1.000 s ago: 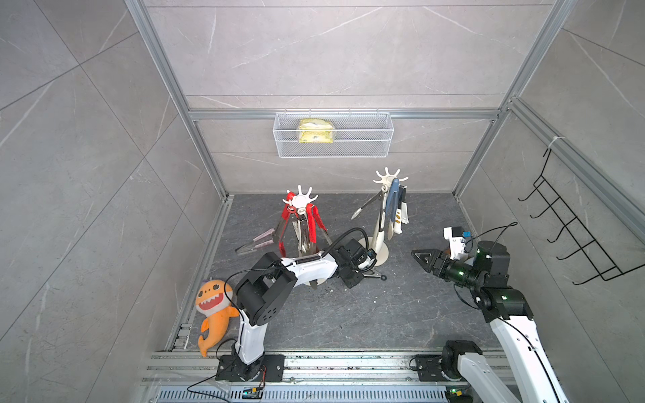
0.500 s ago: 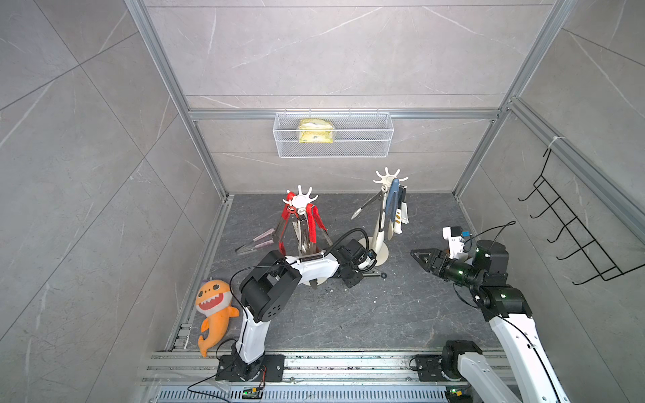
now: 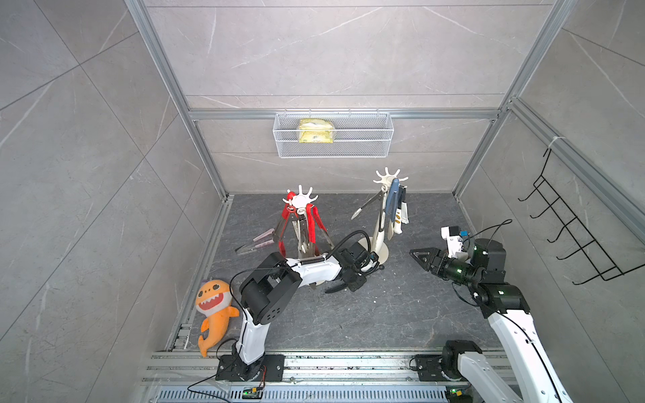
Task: Hang food tongs on kitchen utensil racks
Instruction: Adjust the food tongs at the center of the board.
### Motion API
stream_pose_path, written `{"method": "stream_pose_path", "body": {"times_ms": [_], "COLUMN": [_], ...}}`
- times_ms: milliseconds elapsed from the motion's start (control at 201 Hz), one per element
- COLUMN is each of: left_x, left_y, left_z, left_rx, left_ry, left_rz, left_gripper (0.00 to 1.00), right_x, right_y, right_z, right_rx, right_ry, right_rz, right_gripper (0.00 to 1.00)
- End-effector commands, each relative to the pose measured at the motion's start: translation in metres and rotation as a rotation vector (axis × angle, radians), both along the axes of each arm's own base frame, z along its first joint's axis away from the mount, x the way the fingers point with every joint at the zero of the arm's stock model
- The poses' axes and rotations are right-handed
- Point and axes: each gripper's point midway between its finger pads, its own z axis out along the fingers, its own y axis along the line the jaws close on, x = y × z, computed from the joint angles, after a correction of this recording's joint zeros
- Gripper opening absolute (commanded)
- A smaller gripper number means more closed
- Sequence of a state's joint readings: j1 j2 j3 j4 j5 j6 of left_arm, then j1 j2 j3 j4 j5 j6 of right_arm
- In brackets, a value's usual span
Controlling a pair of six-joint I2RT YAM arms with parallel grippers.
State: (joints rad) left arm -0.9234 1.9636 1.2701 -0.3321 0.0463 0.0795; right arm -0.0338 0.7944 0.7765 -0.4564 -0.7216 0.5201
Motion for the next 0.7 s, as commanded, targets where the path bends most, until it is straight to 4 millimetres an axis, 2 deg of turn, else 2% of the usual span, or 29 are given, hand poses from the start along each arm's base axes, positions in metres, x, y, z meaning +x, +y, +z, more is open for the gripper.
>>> {"method": "stream_pose_path", "body": {"times_ms": [0, 164, 353, 697], "left_x": [-0.025, -0.040, -0.049, -0.044], "left_y": [-0.007, -0.018, -0.029, -0.055], "left_z": [0.019, 0.025, 0.028, 0.037], "left_rx": [-0.066, -0.123, -0.158, -0.186], "left_ry": [0.129, 0.190, 0.258, 0.300], "left_rz": [0.130, 0.247, 0.366, 0.428], "left_gripper": [0.06, 0.03, 0.01, 0.01], "right_x": [0.002, 0.000, -0.001, -0.004], "right_y": [-0.004, -0.016, -0.023, -0.026], "right_z": [0.009, -0.008, -0.017, -0.024], "right_rx": [-0.023, -0.076, -0.101, -0.114], "right_ry": [-0.002, 0.073, 0.107, 0.132], "right_rz": [-0.024, -0.099, -0.137, -0.150], "right_gripper": [0.62, 0.62, 0.62, 0.62]}}
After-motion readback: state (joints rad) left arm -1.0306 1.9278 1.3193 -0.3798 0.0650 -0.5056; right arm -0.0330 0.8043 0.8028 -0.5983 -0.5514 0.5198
